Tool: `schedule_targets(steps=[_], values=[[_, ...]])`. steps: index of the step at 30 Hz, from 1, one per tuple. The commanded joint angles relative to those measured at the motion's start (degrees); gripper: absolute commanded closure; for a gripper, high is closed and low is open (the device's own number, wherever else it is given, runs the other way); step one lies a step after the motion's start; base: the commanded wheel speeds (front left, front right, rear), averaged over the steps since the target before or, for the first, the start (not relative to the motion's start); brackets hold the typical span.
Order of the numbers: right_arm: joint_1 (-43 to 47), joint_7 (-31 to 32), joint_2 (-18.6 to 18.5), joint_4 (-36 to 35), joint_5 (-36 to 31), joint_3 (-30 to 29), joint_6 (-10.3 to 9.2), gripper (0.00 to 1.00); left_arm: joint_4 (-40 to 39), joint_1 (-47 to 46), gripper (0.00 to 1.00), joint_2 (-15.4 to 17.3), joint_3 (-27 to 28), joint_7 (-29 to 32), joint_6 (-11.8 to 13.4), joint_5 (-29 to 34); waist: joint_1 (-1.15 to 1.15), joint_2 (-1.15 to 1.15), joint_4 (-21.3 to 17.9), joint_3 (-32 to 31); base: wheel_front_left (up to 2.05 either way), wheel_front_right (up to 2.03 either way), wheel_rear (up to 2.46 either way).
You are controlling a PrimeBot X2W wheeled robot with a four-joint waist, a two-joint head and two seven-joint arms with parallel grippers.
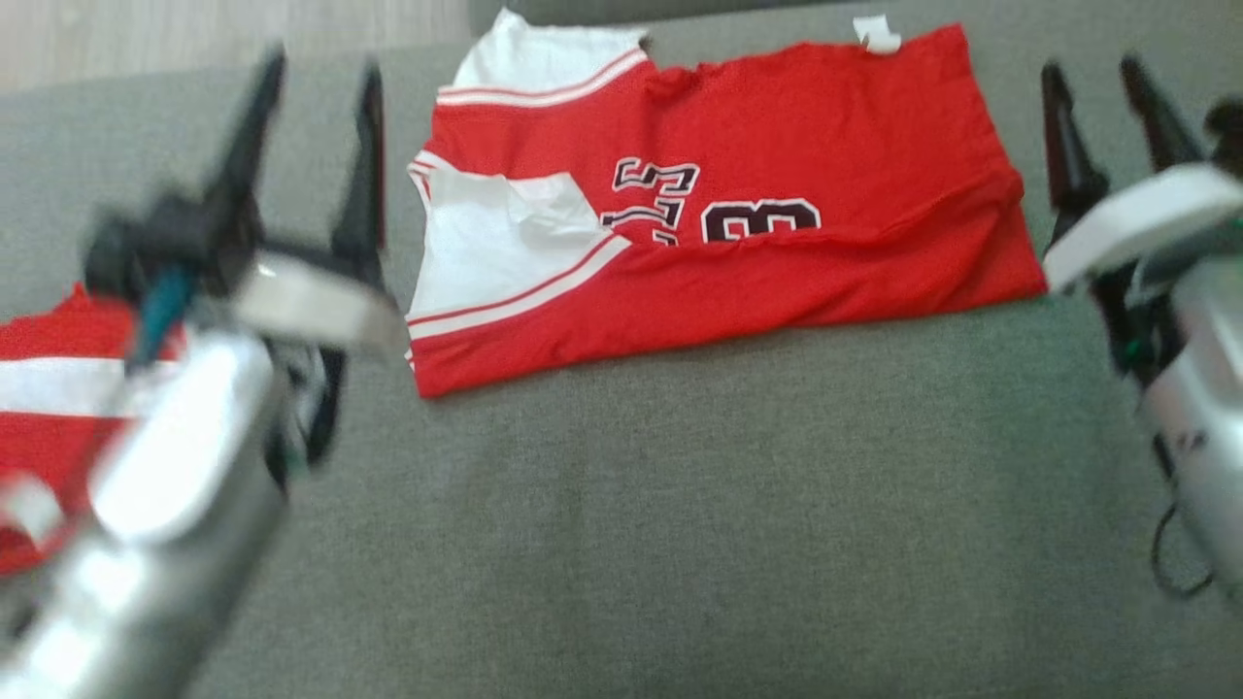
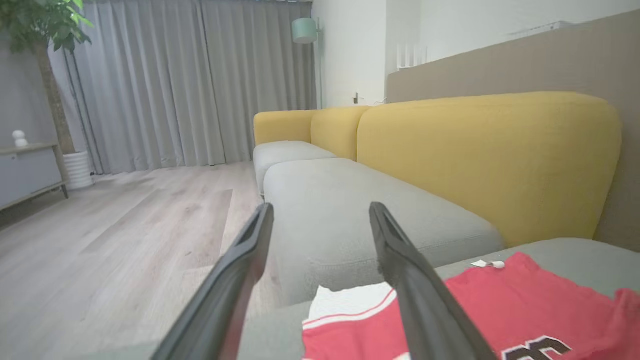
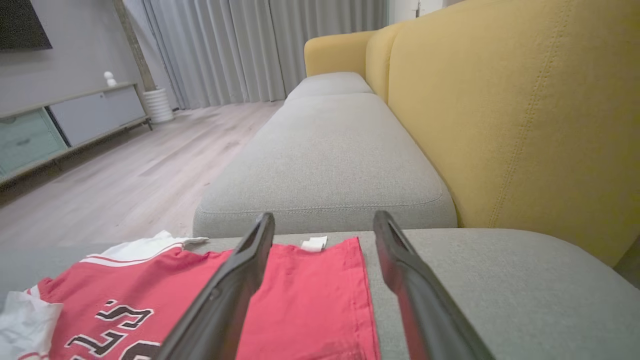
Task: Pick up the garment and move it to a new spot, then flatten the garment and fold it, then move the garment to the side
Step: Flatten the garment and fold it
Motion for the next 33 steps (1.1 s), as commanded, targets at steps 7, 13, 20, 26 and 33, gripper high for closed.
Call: schedule_targets(steps=[7,13,20,26,33], values=[[18.52,-0.69,6.78,-17.18,-15.49,-16.62,0.42,0.00,-11.38,16.60,0.00,-5.34,15.51,-0.25,1.07,7.32,0.01,0.00,-0.64,-3.31,0.00,0.00,0.00],[31.04,-0.70,13.87,-26.97,-27.81,-25.87,0.42,0.00,-11.47,26.85,0.00,-11.62,21.50,-0.25,-2.91,14.09,0.01,0.00,-1.46,-4.70,0.00,0.00,0.00],[35.44,-0.70,17.14,-30.36,-31.13,-28.15,0.42,0.00,-7.91,31.54,0.00,-15.64,25.45,-0.26,-6.23,19.60,0.01,0.00,-2.72,-4.79,0.00,0.00,0.00],[34.34,-0.71,17.79,-31.97,-32.06,-28.68,0.42,0.00,-2.82,29.60,0.00,-17.39,28.29,-0.26,-8.09,22.98,0.01,0.00,-3.79,-3.12,0.00,0.00,0.00],[32.93,-0.71,17.98,-33.01,-32.56,-28.37,0.42,0.00,10.48,22.66,0.00,-17.97,27.76,-0.26,-9.12,24.03,0.01,0.00,-4.93,-0.94,0.00,0.00,0.00]])
